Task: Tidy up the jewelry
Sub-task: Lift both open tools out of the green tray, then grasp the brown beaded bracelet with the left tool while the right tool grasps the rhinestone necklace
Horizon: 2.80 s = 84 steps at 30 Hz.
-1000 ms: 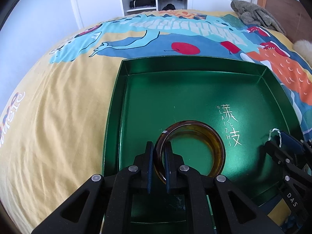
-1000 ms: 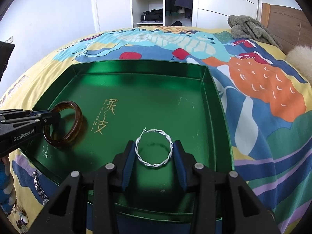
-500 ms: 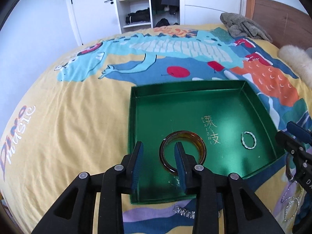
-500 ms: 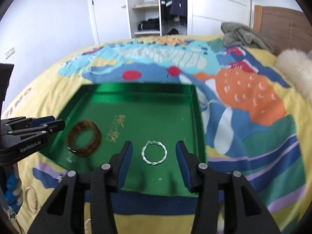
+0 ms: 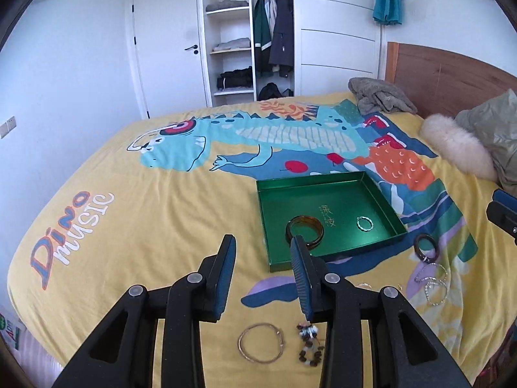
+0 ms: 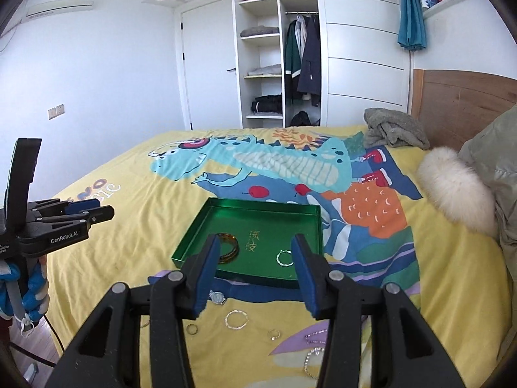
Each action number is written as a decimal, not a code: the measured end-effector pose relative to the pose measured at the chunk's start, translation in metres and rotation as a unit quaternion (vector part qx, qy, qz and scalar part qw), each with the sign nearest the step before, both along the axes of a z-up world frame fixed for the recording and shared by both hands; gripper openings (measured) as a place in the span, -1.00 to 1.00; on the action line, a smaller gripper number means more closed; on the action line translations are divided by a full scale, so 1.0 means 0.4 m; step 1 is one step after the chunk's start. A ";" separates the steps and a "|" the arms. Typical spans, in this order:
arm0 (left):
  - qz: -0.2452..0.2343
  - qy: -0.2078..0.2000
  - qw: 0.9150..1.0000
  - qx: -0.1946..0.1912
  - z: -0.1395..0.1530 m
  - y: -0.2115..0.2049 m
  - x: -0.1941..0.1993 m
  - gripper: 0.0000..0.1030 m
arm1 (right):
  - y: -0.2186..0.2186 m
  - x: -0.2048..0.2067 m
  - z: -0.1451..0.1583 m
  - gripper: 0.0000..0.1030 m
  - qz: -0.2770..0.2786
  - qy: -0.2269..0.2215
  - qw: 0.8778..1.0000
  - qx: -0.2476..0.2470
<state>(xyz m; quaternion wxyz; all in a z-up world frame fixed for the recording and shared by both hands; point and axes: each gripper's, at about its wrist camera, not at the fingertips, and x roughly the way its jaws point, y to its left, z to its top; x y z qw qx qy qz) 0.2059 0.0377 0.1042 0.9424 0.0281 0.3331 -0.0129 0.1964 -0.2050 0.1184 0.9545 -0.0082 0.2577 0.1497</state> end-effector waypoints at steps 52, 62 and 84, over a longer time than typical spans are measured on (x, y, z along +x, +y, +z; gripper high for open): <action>-0.082 0.176 0.980 -0.043 -0.536 -0.123 0.046 -0.32 | -0.286 -0.065 -0.451 -0.14 -0.057 0.135 0.988 0.054; -0.083 0.178 0.979 -0.057 -0.543 -0.114 0.051 -0.33 | -0.274 0.004 -0.502 -0.14 -0.051 0.157 0.986 0.036; -0.081 0.172 0.979 -0.070 -0.551 -0.109 0.057 -0.33 | -0.236 0.101 -0.573 -0.23 0.009 0.206 0.978 -0.016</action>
